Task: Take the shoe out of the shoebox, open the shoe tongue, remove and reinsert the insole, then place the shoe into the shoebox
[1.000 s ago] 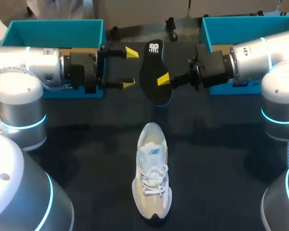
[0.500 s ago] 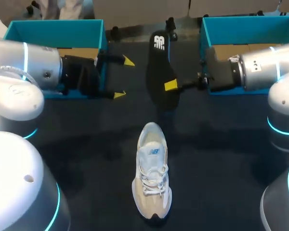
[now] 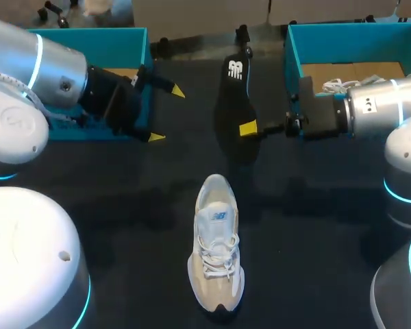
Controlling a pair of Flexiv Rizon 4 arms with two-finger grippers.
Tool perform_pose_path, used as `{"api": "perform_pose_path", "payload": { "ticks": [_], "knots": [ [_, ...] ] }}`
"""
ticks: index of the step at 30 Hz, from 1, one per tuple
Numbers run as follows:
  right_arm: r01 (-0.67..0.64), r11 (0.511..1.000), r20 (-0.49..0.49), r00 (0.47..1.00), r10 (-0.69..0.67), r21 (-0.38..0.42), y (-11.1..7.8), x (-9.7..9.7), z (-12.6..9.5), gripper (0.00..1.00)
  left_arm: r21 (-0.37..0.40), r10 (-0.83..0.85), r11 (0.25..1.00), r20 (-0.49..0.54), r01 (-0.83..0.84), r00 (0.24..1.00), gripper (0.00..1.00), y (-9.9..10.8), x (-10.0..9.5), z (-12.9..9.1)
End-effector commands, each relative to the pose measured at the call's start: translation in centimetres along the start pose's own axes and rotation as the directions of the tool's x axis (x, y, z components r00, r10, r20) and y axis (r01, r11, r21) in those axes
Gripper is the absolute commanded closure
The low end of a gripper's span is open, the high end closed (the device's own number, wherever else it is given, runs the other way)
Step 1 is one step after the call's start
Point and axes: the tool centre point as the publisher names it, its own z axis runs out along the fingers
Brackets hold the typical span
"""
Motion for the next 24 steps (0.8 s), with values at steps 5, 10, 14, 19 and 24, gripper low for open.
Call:
{"api": "perform_pose_path", "payload": {
  "ticks": [5,10,14,19,24],
  "knots": [
    [0.074,0.997,-0.035,0.997,-0.075,-0.028,-1.4,-0.8,1.4,1.00,-0.151,-0.227,0.968,-0.171,0.202,0.959,0.00,0.1,1.0,-0.2],
    [0.121,0.992,-0.049,0.991,-0.124,-0.046,-2.0,-0.8,1.3,1.00,-0.246,-0.300,0.938,-0.219,0.246,0.928,0.00,-0.9,2.0,-0.4],
    [0.150,0.987,-0.062,0.986,-0.154,-0.062,-2.4,-1.1,1.2,1.00,-0.294,-0.359,0.913,-0.245,0.284,0.901,0.00,-1.2,2.6,-0.5],
    [0.185,0.979,-0.059,0.980,-0.190,-0.087,-2.8,-1.1,0.9,1.00,-0.333,-0.443,0.876,-0.270,0.349,0.855,0.00,-1.1,3.4,-0.3],
    [0.222,0.970,-0.051,0.972,-0.227,-0.101,-3.3,-1.2,0.6,1.00,-0.373,-0.522,0.834,-0.296,0.406,0.800,0.00,-1.2,4.5,0.1]
  ]
}}
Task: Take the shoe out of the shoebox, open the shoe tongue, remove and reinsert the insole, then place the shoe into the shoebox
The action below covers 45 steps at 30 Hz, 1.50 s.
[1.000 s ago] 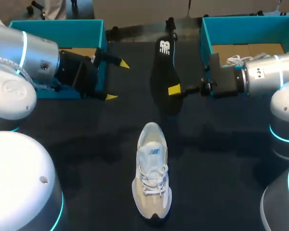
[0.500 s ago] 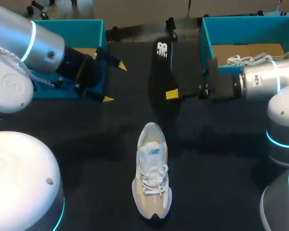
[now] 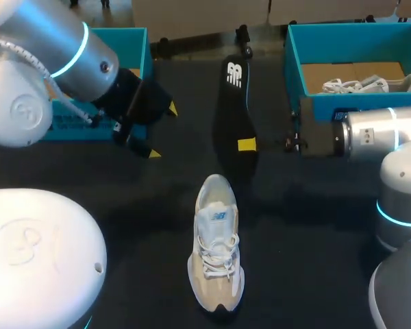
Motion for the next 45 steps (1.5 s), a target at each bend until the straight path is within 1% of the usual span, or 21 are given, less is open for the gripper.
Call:
{"api": "perform_pose_path", "payload": {
  "ticks": [1,2,6,27,29,34,38,40,45],
  "knots": [
    [0.019,1.000,0.005,1.000,-0.019,-0.022,-0.7,0.3,-0.3,1.00,-0.071,-0.030,0.997,-0.086,0.024,0.996,0.00,-0.2,-0.1,0.7],
    [0.029,0.999,0.003,1.000,-0.028,-0.036,-0.8,0.2,-0.4,1.00,-0.068,-0.028,0.997,-0.094,0.021,0.995,0.00,-0.2,0.1,0.8],
    [0.033,0.999,-0.005,0.999,-0.033,-0.038,-1.1,0.1,-0.4,1.00,-0.097,-0.046,0.995,-0.123,0.035,0.991,0.00,-0.3,0.6,1.2],
    [0.033,0.999,-0.005,0.999,-0.033,-0.038,-1.1,0.1,-0.4,1.00,-0.097,-0.046,0.995,-0.123,0.035,0.991,0.00,-0.3,0.6,1.2],
    [0.033,0.999,-0.005,0.999,-0.033,-0.038,-1.1,0.1,-0.4,1.00,-0.110,-0.069,0.992,-0.127,0.055,0.989,0.00,-0.1,0.9,1.1],
    [0.083,0.994,-0.008,0.996,-0.083,-0.077,-2.0,0.5,0.2,1.00,-0.150,-0.150,0.980,-0.132,0.130,0.980,0.00,0.2,1.3,0.6],
    [0.111,0.989,-0.003,0.994,-0.112,-0.098,-2.4,0.8,0.3,1.00,-0.169,-0.174,0.974,-0.133,0.150,0.976,0.00,0.4,1.7,0.5],
    [0.125,0.987,-0.006,0.992,-0.126,-0.105,-2.5,0.9,0.3,1.00,-0.189,-0.199,0.967,-0.143,0.171,0.969,0.00,0.4,1.8,0.6],
    [0.143,0.983,-0.005,0.989,-0.145,-0.117,-2.8,0.9,0.5,1.00,-0.212,-0.257,0.953,-0.178,0.218,0.950,0.00,0.7,1.8,0.8]
  ]
}}
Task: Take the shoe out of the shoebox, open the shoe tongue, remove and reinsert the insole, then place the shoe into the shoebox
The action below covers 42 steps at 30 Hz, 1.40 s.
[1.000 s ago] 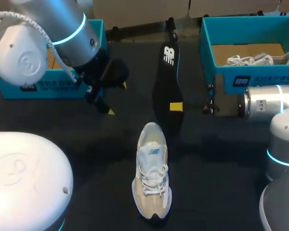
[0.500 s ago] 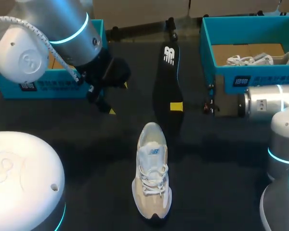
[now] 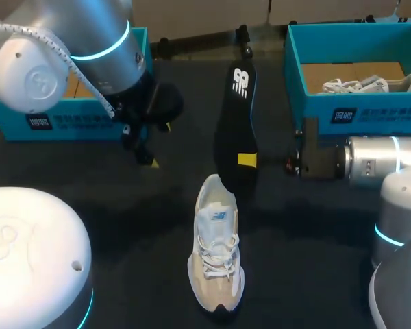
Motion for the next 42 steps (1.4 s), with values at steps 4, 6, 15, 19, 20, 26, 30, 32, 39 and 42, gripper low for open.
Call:
{"api": "perform_pose_path", "payload": {
  "ticks": [4,6,15,19,20,26,30,32,39,42],
  "knots": [
    [0.025,0.999,0.005,1.000,-0.025,-0.025,-0.7,0.1,0.3,1.00,0.003,-0.029,1.000,-0.057,0.029,0.998,0.00,0.3,-0.4,0.6],
    [0.031,0.999,0.004,1.000,-0.031,-0.035,-0.9,-0.1,0.3,1.00,-0.002,-0.019,1.000,-0.070,0.019,0.997,0.00,0.3,-0.3,1.3],
    [0.052,0.997,0.005,0.999,-0.052,-0.054,-1.1,-0.3,1.0,1.00,0.022,0.025,1.000,-0.128,-0.022,0.991,0.00,-0.2,0.4,3.6],
    [0.062,0.996,0.004,0.998,-0.062,-0.062,-1.5,0.0,1.7,1.00,0.044,0.038,0.999,-0.169,-0.031,0.985,0.00,-0.3,0.8,4.2],
    [0.064,0.996,0.011,0.998,-0.064,-0.068,-1.7,0.0,1.9,1.00,0.052,0.037,0.998,-0.180,-0.028,0.983,0.00,-0.3,1.0,4.4],
    [0.066,0.994,0.019,0.998,-0.065,-0.083,-1.9,0.1,2.1,1.00,0.084,0.060,0.996,-0.234,-0.041,0.970,0.00,-0.3,1.3,4.8],
    [0.066,0.994,0.019,0.998,-0.065,-0.083,-1.9,0.1,2.1,1.00,0.084,0.060,0.996,-0.234,-0.041,0.970,0.00,-0.3,1.3,4.8],
    [0.066,0.994,0.019,0.998,-0.065,-0.083,-1.9,0.1,2.1,1.00,0.084,0.060,0.996,-0.234,-0.041,0.970,0.00,-0.3,1.3,4.8],
    [0.079,0.994,0.020,0.997,-0.077,-0.071,-2.2,-0.1,2.4,1.00,0.095,0.057,0.995,-0.250,-0.034,0.967,0.00,-0.4,1.6,5.3],
    [0.103,0.992,0.005,0.995,-0.103,-0.076,-2.6,-0.2,2.5,1.00,0.109,0.048,0.994,-0.264,-0.019,0.963,0.00,-0.3,2.0,5.7]
  ]
}}
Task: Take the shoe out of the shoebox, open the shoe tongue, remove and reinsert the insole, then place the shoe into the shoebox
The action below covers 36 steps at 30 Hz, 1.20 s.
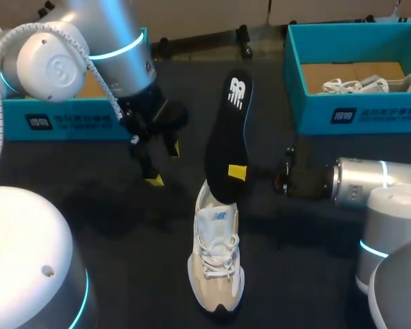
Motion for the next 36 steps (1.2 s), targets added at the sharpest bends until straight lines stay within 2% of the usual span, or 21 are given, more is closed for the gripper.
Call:
{"api": "perform_pose_path", "payload": {
  "ticks": [1,6,15,21,36],
  "knots": [
    [0.020,1.000,-0.013,1.000,-0.021,-0.004,-0.4,-0.3,0.5,1.00,0.025,-0.004,1.000,-0.010,0.004,1.000,0.00,0.3,0.0,0.8],
    [0.039,0.999,-0.023,0.999,-0.039,-0.004,-0.5,-0.3,0.6,1.00,0.052,-0.012,0.999,-0.008,0.013,1.000,0.00,0.4,0.5,1.2],
    [0.100,0.995,-0.049,0.994,-0.099,0.001,-1.2,-0.2,1.0,1.00,0.088,0.006,0.996,-0.020,-0.005,1.000,0.00,0.2,1.2,3.5],
    [0.112,0.994,-0.079,0.991,-0.112,-0.007,-1.9,-0.7,1.3,1.00,0.087,0.005,0.996,-0.066,0.001,0.998,0.00,-0.2,0.9,5.2],
    [0.126,0.992,-0.094,0.987,-0.127,-0.014,-2.2,-1.0,1.5,1.00,0.087,0.005,0.996,-0.066,0.001,0.998,0.00,-0.2,0.9,5.2]
  ]
}}
